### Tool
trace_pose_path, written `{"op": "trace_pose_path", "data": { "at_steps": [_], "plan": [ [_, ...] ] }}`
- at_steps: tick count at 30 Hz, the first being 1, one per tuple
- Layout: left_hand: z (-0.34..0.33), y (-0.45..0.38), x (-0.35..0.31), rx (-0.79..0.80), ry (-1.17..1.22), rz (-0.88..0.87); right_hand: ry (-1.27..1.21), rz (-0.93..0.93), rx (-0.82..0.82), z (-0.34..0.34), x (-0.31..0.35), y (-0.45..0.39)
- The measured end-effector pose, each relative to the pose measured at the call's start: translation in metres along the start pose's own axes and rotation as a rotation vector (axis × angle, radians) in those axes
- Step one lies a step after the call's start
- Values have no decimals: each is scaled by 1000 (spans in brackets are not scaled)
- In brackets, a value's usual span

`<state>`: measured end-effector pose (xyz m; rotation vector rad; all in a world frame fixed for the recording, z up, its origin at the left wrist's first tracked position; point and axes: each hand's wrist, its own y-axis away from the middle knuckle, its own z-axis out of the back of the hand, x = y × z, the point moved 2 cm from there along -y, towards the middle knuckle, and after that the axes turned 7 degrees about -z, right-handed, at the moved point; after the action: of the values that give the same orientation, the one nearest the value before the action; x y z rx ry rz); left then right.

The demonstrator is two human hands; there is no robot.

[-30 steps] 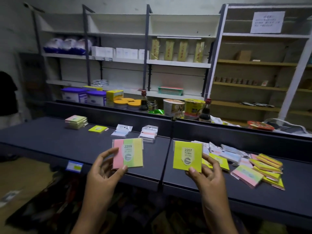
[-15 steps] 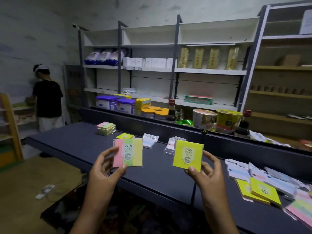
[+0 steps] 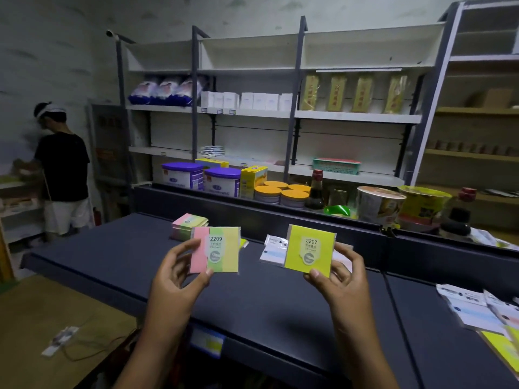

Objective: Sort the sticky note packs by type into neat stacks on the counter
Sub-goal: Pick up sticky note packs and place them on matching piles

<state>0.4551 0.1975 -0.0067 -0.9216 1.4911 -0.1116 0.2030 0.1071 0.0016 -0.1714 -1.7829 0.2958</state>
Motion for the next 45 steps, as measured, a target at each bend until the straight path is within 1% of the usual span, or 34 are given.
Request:
{"op": "trace_pose_path", "data": {
  "at_steps": [5,11,18,26,32,36,42,45],
  "plan": [
    [41,-57,32,36,35,1,38,-1,-56,-55,-18,-24],
    [69,-96,60,105,72,24,66,4,-122,-97,-33,-41],
    [85,-114,68,110,76,48,87,21,-117,-122,-38,-51],
    [91,-119,63,97,26,33,117,28,-65,-135,-43,-68],
    [103,-137,74,103,33,38,168,32,-88,-155,-50,-75],
    [111,-158,90,115,64,48,271,-28,-48,-172,-58,-92],
    [123,-192,116,162,107,66,440,-154,-43,-198,-85,-127],
    [130,-206,126,169,124,76,466,-224,-45,-207,-99,-142]
  ]
}}
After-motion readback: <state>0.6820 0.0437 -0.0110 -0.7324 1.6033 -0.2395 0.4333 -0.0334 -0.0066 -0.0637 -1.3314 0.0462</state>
